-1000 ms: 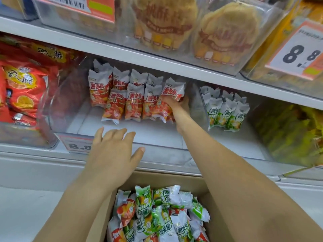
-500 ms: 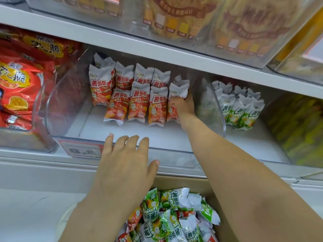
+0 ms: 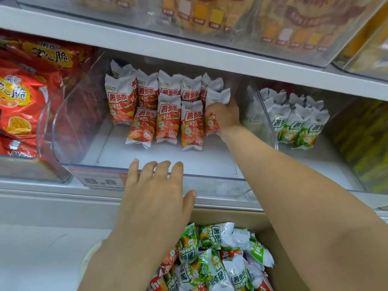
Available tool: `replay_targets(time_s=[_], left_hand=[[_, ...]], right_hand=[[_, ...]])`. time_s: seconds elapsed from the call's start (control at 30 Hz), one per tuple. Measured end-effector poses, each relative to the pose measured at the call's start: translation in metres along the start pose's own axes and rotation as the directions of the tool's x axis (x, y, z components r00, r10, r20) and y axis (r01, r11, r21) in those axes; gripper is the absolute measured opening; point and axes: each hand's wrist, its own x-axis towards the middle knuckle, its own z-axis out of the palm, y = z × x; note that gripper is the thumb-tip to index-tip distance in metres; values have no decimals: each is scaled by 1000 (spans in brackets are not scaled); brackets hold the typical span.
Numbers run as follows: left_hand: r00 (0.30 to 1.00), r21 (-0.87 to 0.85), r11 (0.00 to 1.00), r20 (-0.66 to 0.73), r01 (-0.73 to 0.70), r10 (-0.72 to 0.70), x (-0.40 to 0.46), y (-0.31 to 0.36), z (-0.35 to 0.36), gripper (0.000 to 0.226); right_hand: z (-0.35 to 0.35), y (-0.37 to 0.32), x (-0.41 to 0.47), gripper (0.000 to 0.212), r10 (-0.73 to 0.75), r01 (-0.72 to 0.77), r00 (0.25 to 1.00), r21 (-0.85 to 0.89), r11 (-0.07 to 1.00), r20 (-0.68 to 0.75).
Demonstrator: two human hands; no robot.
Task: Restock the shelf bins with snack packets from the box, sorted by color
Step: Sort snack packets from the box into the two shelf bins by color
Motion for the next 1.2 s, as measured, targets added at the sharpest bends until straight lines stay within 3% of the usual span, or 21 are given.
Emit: replay_targets(time_s=[0.1,0.23,0.37,0.5,0.6,0.77,0.83,0.9,0.97,1.0,1.03,1.1,1.13,1.2], left_hand=[[1000,-8,1000,-6,-1,1,-2,-2,-1,59],[1000,-18,1000,11,-5,6,-1,-3,1,59],[1000,3,1000,2,0,0,-1,-1,3,59],[1000,7,1000,24,-8,8,-1,-2,2,54],[999,10,1000,42,-17,16,-1,-4,-2,52],[992,-61,998,123,14,-6,-1,0,-13,59],[996,-49,999,91,3,1,-2,-1,-11,60],[997,-38,999,79,7,-4,-2,0,-13,62],[992,-28,1000,124,11,-7,-4,-1,-13,62],[993,-37,999,120,12,-8,-4,-1,-14,64],[994,-44,999,108,16,-11,-3,0,-16,66],[994,-30,1000,110,7,-4,-3,0,-14,62],[993,-32,999,120,8,-4,-3,-1,-13,59],[993,-25,1000,115,-1,4,-2,-1,-12,57]], right_hand=[[0,1,-6,56,20,-21,997,-7,1000,-75],[2,2,-8,62,24,-33,988,-58,998,-152],[-1,2,-10,52,8,-6,998,36,999,-62],[5,3,-10,51,-1,2,1000,-43,999,30],[10,4,-9,66,34,-37,999,-159,987,-21],[7,-4,-12,47,100,-112,985,-78,991,-142],[6,-13,-18,47,25,-40,984,-83,996,-176],[3,-22,-38,49,-184,161,969,-144,976,-163],[-4,-31,-70,44,-447,420,894,-306,854,-19],[-6,-33,-83,38,-501,514,851,-447,732,158],[-7,-33,-93,33,-434,568,822,-585,579,369],[-1,-27,-101,32,-99,638,763,-719,274,639],[3,-22,-101,35,46,661,733,-726,190,679],[12,-13,-97,40,187,664,702,-726,176,687]])
